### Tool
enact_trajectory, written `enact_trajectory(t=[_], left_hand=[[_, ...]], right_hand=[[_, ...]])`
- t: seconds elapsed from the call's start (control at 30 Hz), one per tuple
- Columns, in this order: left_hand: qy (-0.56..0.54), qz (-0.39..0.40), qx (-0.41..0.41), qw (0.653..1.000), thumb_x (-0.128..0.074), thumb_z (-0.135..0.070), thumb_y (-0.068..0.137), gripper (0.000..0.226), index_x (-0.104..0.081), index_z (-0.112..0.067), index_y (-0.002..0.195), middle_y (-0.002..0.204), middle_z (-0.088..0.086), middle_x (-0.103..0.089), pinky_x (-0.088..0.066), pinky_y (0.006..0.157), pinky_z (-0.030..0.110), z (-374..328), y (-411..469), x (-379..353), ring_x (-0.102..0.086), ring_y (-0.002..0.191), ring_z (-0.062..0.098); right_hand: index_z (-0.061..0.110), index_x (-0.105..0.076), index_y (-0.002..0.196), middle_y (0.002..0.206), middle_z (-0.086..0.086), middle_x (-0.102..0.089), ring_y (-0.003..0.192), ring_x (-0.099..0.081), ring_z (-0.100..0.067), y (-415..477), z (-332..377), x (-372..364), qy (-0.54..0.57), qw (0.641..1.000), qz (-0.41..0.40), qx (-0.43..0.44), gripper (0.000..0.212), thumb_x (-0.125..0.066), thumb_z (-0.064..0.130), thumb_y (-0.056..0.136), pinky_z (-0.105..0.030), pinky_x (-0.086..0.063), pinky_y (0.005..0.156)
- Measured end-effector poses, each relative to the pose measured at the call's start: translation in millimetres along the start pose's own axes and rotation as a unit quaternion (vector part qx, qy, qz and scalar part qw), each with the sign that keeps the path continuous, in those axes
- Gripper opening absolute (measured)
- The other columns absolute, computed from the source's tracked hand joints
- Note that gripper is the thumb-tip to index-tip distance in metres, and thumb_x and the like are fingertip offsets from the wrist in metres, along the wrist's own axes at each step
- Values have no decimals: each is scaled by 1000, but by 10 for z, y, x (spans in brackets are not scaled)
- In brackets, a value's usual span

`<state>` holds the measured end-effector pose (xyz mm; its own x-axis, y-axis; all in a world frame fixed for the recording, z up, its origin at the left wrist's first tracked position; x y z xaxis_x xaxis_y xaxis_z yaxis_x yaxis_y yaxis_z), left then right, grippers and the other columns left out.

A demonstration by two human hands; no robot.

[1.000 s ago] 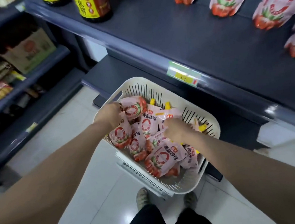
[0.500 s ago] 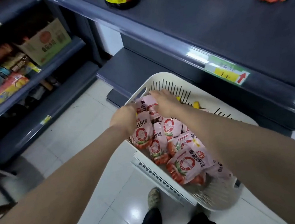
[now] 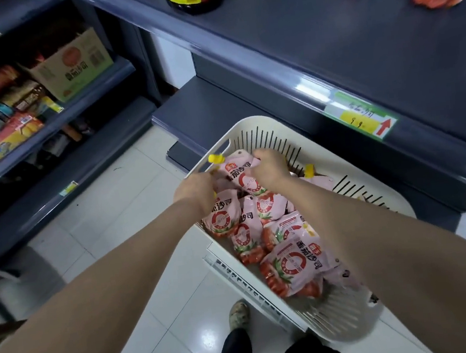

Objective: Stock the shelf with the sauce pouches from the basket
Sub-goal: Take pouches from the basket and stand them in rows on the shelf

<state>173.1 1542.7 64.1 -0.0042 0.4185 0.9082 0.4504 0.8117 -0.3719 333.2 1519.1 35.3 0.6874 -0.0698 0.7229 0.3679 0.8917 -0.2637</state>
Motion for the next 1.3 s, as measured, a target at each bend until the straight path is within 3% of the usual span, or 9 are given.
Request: enact_trajectory(t=[0.13,0.33,0.47,0.63,0.73,0.8,0.97,1.1,1.3], left_hand=[[-44,-9,23,999,-58,-2,79,37,-65,-21,110,96,4,-63,-44,65,25,-8,32,26,-59,90,26],[-124,58,87,987,-67,-29,79,38,-63,-20,116,99,4,-65,-51,77,28,6,19,-69,-61,88,22],[-183,40,101,977,-65,-29,81,18,-64,-14,92,81,3,-59,-44,63,27,-69,-65,10,-55,73,20],[-262,24,3,965,-66,-11,80,9,-66,-2,81,66,5,-55,-41,51,23,-408,-237,666,-50,62,21],[-290,8,-58,955,-67,-5,78,13,-64,-8,66,61,4,-54,-41,43,13,-711,-421,1155,-49,55,15],[-293,-11,-94,951,-64,-2,79,9,-66,-7,71,57,-1,-53,-37,37,7,-925,-541,1438,-48,53,11],[-322,-40,-185,928,-61,-2,82,13,-70,-6,91,80,7,-66,-56,64,24,-1556,-703,1927,-60,62,15],[-407,-40,-233,882,-60,-1,84,16,-68,-12,93,83,2,-67,-51,61,21,-2170,-782,2119,-61,64,5],[-449,-6,-293,844,-60,-1,84,13,-66,-9,93,89,4,-67,-50,53,14,-3156,-881,2153,-62,69,8]], right_hand=[[2,-65,97,99,-13,-70,91,-67,-30,-218,-75,218,132,990,-33,-40,18,-68,10,80,-44,-57,78],[-1,-62,97,99,-16,-71,90,-69,-33,-523,-10,471,223,969,-91,-46,18,-62,9,82,-51,-57,76],[1,-65,98,98,-14,-72,87,-70,-27,-754,69,695,283,949,-130,-51,16,-61,7,83,-48,-59,75],[-4,-62,93,98,-18,-71,94,-69,-29,-1052,263,1235,334,921,-198,-31,12,-59,2,83,-46,-59,79],[7,-66,95,96,-6,-72,91,-69,-19,-1256,385,1738,354,899,-259,1,15,-59,2,84,-32,-59,74],[16,-68,92,90,3,-72,86,-69,-13,-1413,429,2111,378,875,-301,21,19,-59,1,83,-29,-59,73],[20,-66,81,86,3,-73,89,-71,-16,-1878,318,2946,382,836,-391,49,19,-59,3,83,-37,-60,76],[23,-62,76,73,13,-70,67,-69,-2,-2288,51,3412,391,798,-457,45,26,-58,-1,85,-24,-58,56],[26,-61,76,80,11,-69,71,-70,-7,-2822,-493,3886,376,764,-525,13,27,-55,1,86,-24,-57,56]])
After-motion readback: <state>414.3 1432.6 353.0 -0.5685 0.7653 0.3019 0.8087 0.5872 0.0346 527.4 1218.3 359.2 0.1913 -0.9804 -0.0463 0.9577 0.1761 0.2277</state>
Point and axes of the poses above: each hand's wrist, its own y-axis towards the middle knuckle, its own x-axis out of the back of the hand, z = x × y, the point moved 4 cm from there along y, towards the middle knuckle
